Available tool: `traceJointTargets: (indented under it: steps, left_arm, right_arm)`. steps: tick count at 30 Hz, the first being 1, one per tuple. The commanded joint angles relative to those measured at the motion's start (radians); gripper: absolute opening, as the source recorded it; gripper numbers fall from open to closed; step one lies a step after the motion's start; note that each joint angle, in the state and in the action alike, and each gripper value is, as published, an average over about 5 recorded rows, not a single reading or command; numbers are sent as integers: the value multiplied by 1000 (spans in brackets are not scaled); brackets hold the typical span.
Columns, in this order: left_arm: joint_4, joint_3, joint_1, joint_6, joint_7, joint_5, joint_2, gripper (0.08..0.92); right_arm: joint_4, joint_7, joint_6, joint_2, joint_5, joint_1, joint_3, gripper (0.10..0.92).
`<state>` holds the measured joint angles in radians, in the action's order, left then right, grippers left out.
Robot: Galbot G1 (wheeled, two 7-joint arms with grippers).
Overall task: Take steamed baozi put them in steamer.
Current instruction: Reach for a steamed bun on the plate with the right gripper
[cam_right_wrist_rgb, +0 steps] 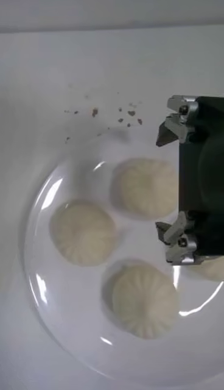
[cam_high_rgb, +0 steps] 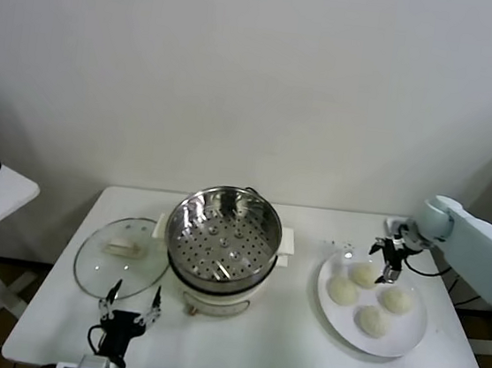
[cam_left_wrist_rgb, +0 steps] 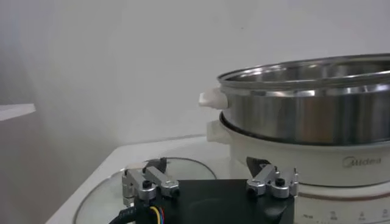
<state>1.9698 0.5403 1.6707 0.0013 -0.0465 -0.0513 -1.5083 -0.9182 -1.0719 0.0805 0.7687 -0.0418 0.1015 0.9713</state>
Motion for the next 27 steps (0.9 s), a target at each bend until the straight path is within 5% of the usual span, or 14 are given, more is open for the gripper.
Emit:
traceJointTargets:
  steps: [1,18,27]
  left_arm:
    - [-2,2,0,0,1,1,2,823]
    - [-4,-3,-6,3,1,1,6,823]
    - [-2,-7,-3,2,-1,1,7,823]
  right_arm:
    - [37,-9,-4,33,26,-31,-7,823]
    - [62,26,2,62,60,-54,-51,820]
    - [55,30,9,57,59,-56,-58,699]
